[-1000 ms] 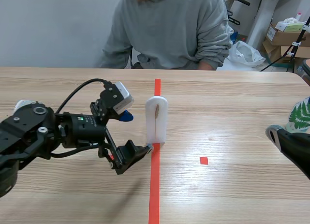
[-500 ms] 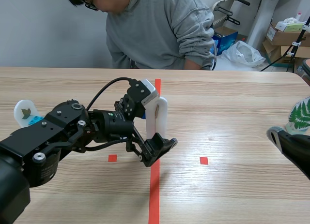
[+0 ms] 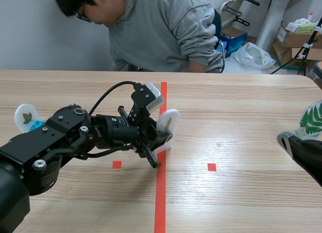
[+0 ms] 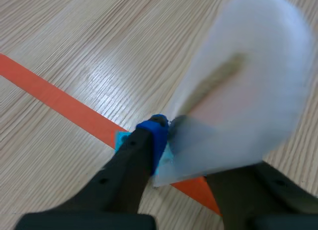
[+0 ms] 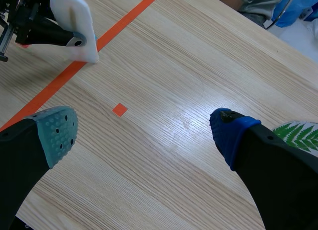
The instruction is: Do the leaf sorting experiment
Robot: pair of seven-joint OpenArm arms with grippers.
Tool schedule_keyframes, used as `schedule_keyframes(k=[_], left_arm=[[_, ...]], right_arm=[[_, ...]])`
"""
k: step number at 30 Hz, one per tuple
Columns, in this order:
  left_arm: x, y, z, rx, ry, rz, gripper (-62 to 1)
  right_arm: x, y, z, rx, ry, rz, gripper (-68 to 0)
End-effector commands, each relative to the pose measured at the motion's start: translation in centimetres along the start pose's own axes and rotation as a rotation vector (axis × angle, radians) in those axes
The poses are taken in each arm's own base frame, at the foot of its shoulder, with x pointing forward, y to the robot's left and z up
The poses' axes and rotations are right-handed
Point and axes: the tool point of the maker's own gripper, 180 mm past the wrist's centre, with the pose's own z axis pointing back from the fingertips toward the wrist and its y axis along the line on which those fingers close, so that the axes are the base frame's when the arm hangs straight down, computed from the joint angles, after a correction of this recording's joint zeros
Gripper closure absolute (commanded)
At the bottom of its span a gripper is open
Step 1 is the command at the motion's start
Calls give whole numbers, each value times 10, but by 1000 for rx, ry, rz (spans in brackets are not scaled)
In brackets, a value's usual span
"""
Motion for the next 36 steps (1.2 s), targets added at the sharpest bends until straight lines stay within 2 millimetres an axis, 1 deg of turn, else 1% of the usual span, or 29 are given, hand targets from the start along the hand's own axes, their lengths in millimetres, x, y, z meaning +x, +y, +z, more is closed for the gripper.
schedule_keyframes(k=[1,6,8,11,14,16,18,23,30,33,36], left_arm=[[15,2,0,2,-41,-17,-46],[15,2,0,2,-41,-17,-36],[18,6,3,10,-58,0,-36],[29,12,14,9,-123,53,-35],[34,23,33,41,-166,70,-27],[30,31,48,78,-168,70,-27],[24,41,67,127,-173,87,-27],[6,66,125,280,-221,171,-27],[-30,90,205,540,-237,261,-27],[-49,96,230,627,-212,293,-27],[-66,106,248,735,-158,302,-27]], right_arm=[[7,0,0,7,-18,20,-542],[7,0,0,7,-19,20,-543],[7,0,0,7,-19,20,-542],[7,0,0,7,-20,20,-542],[7,0,0,7,-19,20,-542],[7,0,0,7,-19,20,-542],[7,0,0,7,-19,20,-542],[7,0,0,7,-19,20,-542],[7,0,0,7,-19,20,-542],[7,0,0,7,-19,20,-542],[7,0,0,7,-19,20,-542]])
